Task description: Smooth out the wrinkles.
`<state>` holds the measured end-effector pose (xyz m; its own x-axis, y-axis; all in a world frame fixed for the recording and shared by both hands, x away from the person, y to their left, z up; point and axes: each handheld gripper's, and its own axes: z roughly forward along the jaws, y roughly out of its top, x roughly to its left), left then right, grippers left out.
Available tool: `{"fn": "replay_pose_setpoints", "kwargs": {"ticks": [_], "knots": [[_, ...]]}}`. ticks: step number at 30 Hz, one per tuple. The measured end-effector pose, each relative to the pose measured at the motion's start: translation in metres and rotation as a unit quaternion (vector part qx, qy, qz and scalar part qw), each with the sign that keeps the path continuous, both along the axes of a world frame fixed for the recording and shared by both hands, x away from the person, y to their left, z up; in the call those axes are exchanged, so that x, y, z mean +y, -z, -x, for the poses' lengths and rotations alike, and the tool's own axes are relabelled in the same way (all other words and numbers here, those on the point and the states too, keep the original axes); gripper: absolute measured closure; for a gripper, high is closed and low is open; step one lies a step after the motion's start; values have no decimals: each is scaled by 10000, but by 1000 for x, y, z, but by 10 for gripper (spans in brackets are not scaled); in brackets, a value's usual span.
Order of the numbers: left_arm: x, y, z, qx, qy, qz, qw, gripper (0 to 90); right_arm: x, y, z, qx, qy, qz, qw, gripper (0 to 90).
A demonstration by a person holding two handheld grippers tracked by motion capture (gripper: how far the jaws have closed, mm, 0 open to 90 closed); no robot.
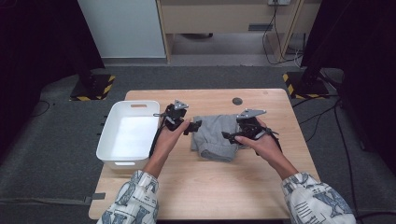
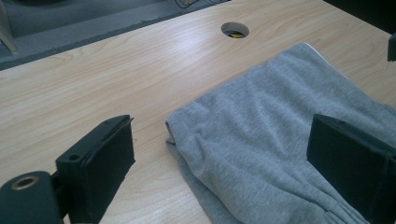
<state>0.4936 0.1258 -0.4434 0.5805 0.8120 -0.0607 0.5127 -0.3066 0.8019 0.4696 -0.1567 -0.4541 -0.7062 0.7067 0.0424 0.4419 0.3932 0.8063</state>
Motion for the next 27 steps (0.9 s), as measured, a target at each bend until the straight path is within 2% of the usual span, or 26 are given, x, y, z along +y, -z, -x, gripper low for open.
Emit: {"fn": "replay_pose_setpoints", "kwargs": {"ticks": [7,27], "knots": [[4,-4,2,4,-15,-65,10000,67,3,-2,-1,7,3,13,10000,109],[17,-12,5,35,-93,-33,9999,66,20,-6,-4,36,-78,75,9999,106]]}}
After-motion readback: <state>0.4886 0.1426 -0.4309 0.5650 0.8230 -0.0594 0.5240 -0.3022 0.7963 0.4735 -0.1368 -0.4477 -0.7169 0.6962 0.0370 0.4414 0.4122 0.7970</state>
